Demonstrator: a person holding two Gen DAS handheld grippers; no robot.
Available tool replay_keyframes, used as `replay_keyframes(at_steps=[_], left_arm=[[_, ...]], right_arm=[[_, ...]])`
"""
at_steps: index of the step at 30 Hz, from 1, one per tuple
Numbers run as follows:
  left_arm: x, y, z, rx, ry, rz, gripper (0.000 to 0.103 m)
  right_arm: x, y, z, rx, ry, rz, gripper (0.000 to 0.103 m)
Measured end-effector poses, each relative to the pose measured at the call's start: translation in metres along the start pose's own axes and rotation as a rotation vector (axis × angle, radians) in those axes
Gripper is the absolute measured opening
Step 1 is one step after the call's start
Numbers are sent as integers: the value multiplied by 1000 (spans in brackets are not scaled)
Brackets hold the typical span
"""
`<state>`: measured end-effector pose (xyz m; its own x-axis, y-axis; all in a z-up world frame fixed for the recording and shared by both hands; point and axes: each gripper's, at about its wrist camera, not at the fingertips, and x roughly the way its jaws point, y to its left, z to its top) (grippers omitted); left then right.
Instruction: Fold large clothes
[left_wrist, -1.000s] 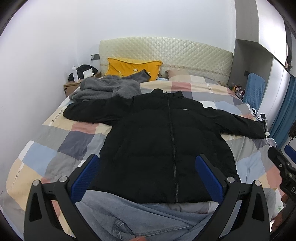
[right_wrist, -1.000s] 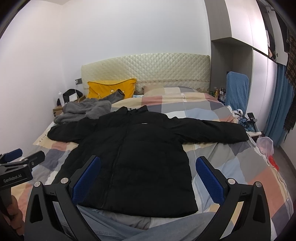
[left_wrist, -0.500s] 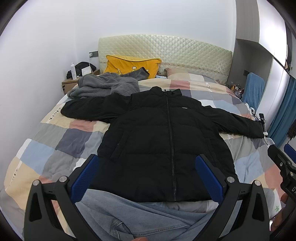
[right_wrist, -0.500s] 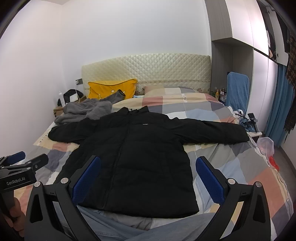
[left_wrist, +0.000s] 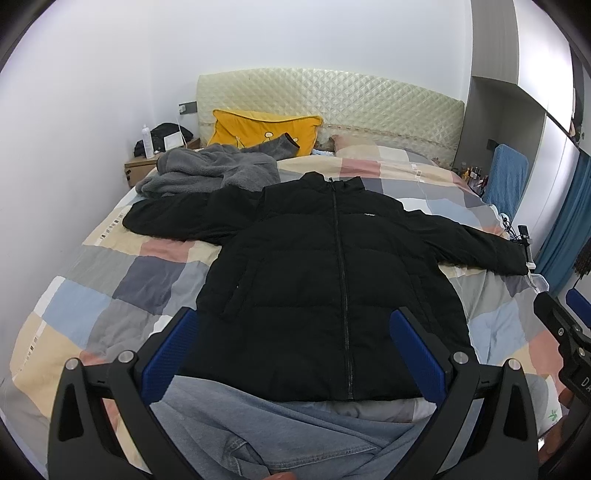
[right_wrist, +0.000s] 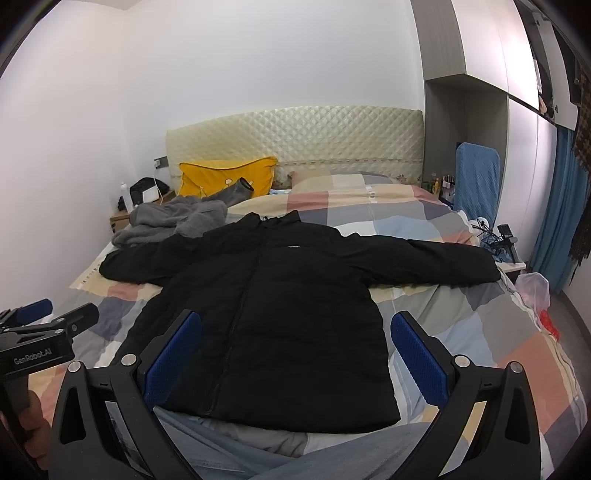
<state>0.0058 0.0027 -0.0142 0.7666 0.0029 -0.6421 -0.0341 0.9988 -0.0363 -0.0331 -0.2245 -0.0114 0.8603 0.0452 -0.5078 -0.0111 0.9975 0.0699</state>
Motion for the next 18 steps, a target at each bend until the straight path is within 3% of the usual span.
replay_keyframes(at_steps=[18], left_arm=[[4, 5, 1, 2, 31, -4, 103]], right_arm=[[4, -2, 1, 4, 9, 5, 103]])
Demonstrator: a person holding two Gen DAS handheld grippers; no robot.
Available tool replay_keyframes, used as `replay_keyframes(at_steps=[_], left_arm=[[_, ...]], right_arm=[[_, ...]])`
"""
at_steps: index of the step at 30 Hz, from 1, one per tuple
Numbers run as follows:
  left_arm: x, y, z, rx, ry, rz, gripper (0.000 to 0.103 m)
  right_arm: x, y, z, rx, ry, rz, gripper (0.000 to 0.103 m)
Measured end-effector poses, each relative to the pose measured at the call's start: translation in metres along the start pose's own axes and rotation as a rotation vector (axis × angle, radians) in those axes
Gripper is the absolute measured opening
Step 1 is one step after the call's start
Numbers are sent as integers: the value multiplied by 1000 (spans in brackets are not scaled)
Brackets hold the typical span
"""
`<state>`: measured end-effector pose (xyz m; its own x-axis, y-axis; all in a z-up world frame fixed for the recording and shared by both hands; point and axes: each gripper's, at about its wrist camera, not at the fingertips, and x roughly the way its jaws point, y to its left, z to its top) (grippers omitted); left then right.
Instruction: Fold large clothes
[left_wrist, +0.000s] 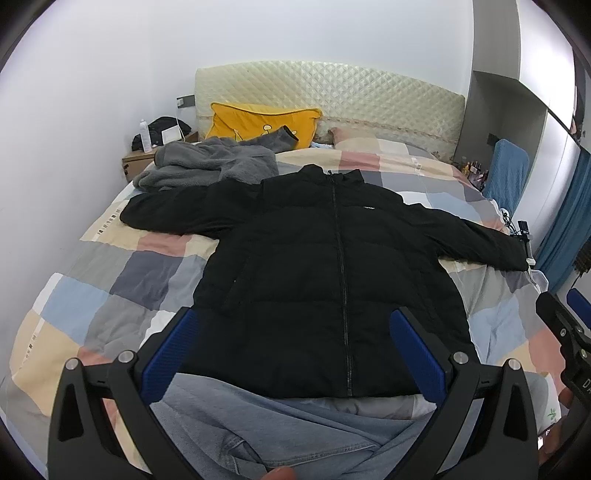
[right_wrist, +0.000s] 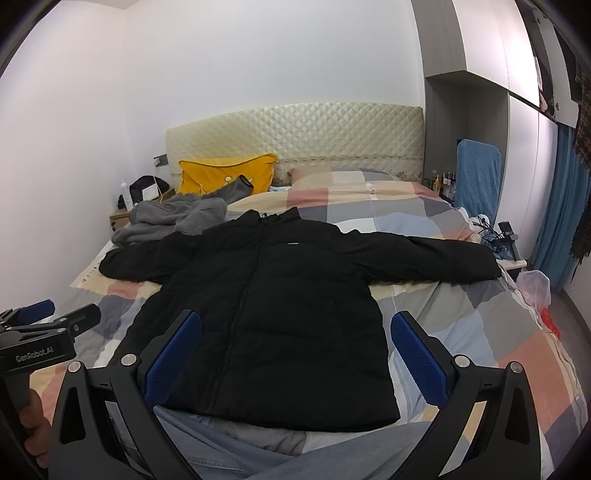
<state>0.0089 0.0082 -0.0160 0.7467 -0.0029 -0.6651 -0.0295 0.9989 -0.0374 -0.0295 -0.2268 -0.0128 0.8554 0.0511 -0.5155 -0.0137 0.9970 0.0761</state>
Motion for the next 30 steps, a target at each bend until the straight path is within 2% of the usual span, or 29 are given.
replay_keyframes(at_steps=[9, 12, 18, 23, 25, 28, 30], left_arm=[[7, -1, 11, 4, -5, 2, 103], [7, -8, 12, 7, -47, -16, 103], [21, -17, 41, -7, -64, -55, 103], [28, -34, 65, 10, -169, -79, 103], [42, -43, 74, 31, -168, -91, 103], [57, -54, 88, 33, -159, -139, 103], [59, -60, 101, 37, -196, -157, 103]], right_arm=[[2, -4, 8, 3, -37, 14, 103], [3, -8, 13, 11, -52, 18, 103], [11, -17, 25, 0, -104, 22, 103], [12, -30, 36, -40, -161, -8, 103], [12, -38, 43, -39, -173, -30, 103], [15, -54, 53, -23, -181, -13, 103], [19, -64, 59, -25, -187, -14, 103]])
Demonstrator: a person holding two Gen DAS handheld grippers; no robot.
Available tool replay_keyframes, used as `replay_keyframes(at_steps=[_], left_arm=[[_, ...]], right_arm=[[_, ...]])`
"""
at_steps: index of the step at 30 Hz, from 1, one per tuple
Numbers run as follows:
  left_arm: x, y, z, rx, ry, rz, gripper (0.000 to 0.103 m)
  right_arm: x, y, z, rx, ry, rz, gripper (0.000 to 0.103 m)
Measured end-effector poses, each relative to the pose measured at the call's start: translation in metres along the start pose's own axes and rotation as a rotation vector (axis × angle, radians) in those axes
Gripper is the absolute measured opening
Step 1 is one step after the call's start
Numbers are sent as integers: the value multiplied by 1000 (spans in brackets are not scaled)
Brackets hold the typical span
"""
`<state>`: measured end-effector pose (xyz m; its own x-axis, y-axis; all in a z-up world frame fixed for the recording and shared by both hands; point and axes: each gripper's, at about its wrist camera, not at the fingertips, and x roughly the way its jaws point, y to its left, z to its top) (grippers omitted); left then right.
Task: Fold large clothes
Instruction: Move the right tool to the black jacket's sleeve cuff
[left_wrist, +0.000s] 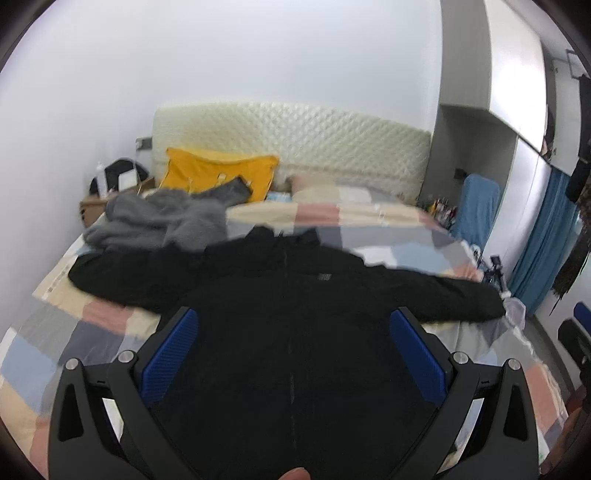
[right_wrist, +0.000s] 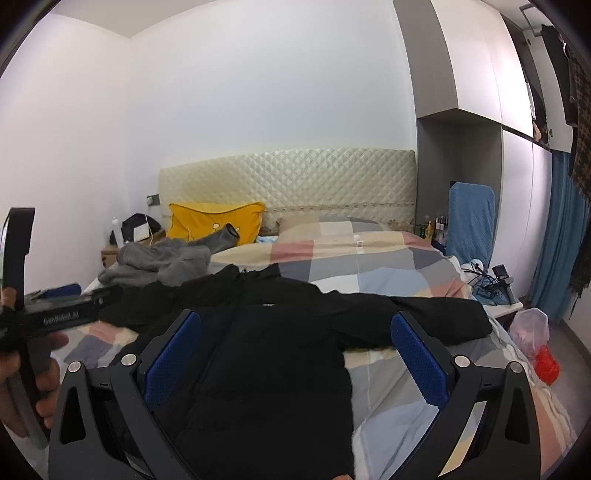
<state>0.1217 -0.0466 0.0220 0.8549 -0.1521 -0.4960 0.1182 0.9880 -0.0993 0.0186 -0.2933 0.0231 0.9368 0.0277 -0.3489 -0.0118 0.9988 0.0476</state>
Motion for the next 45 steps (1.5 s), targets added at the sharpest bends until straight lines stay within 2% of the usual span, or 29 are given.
replay_keyframes(at_steps=[7, 10, 13, 20, 25, 30, 33, 40, 43, 45], left_arm=[[16, -12, 40, 11, -59, -59, 103], [27, -12, 36, 24, -46, -84, 103], [46, 0, 22, -12, -29, -111, 103], [89, 23, -14, -39, 43, -51, 103], [109, 30, -32, -30, 49, -21, 103], [124, 39, -45, -55, 39, -23, 103], [133, 43, -52, -54, 47, -6, 103], [157, 45, -66, -33, 80, 47, 103], [167, 49, -72, -43, 103, 55, 103], [175, 48, -77, -28, 128, 66, 103]], right_arm=[[22, -37, 12, 36, -12, -45, 103], [31, -58, 11, 94, -32, -40, 103], [45, -79, 7, 151, -25, -50, 103], [77, -123, -10, 152, -37, -103, 103], [105, -172, -25, 224, -19, -136, 102], [130, -206, -47, 206, -6, -216, 97], [146, -228, -64, 264, 10, -204, 96], [198, -297, -106, 466, 83, -175, 96], [223, -328, -118, 519, 138, -198, 96], [245, -344, -123, 519, 210, -188, 95]])
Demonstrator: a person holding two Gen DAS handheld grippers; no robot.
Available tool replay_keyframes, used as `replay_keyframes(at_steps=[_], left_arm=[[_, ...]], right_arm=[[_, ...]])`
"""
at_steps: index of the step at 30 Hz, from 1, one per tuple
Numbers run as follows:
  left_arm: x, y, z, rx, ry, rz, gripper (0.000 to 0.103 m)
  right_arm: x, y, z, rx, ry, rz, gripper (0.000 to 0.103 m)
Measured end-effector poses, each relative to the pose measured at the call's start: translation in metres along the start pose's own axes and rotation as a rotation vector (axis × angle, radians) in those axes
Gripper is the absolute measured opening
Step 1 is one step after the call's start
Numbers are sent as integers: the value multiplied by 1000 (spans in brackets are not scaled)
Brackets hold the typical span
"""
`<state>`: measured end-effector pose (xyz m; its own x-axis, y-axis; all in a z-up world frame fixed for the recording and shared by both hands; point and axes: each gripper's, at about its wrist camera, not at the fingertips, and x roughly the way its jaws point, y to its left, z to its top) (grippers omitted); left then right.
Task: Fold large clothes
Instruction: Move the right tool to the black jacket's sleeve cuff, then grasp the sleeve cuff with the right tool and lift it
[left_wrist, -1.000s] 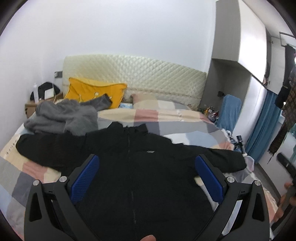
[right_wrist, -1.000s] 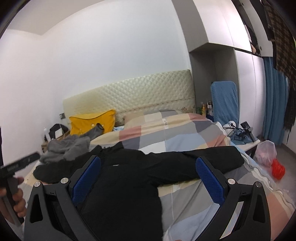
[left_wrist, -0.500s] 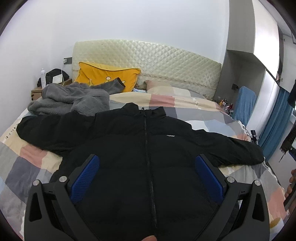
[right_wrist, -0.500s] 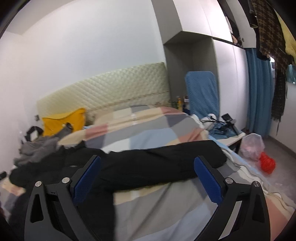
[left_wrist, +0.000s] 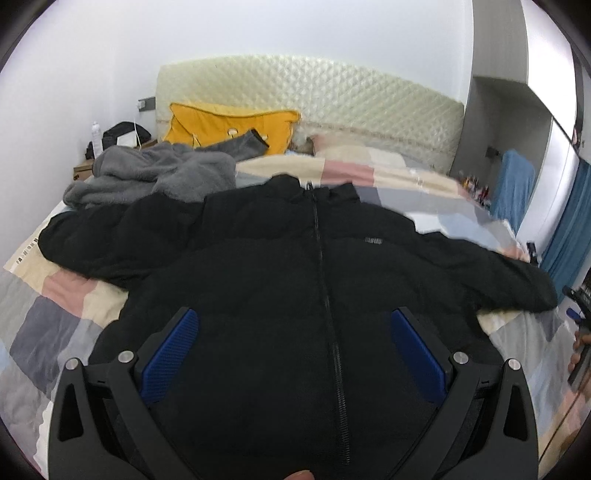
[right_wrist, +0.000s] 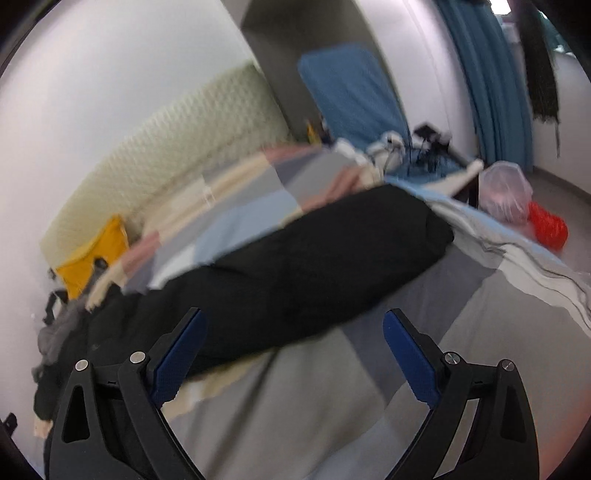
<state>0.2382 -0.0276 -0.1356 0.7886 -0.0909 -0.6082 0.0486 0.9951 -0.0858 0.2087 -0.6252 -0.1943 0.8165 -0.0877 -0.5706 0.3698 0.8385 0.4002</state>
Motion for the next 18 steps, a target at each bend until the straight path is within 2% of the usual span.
replay_keyframes(at_steps=[1, 3, 5, 8, 10, 11, 12, 14, 16, 18], left_arm=[[6, -3, -3, 19, 17, 27, 103], [14, -5, -9, 36, 31, 32, 103], [21, -7, -13, 40, 48, 33, 103], [29, -8, -13, 28, 63, 21, 103], [32, -8, -12, 8, 71, 5, 103], [34, -6, -12, -2, 74, 1, 103], [36, -5, -11, -8, 77, -1, 103], [39, -5, -11, -6, 74, 18, 103], [41, -7, -10, 17, 67, 45, 103], [43, -7, -9, 17, 63, 46, 103]], right_arm=[[9, -5, 2, 7, 18, 3, 95], [27, -21, 7, 63, 48, 9, 95], [42, -44, 10, 169, 62, 8, 95], [66, -80, 13, 370, 59, 77, 95], [79, -92, 14, 459, 54, 102, 94], [83, -94, 16, 479, 44, 100, 90], [84, -93, 20, 480, 20, 81, 78], [85, -85, 32, 454, -13, 62, 75], [89, -75, 42, 403, -10, 29, 71], [95, -72, 50, 389, 0, -4, 61]])
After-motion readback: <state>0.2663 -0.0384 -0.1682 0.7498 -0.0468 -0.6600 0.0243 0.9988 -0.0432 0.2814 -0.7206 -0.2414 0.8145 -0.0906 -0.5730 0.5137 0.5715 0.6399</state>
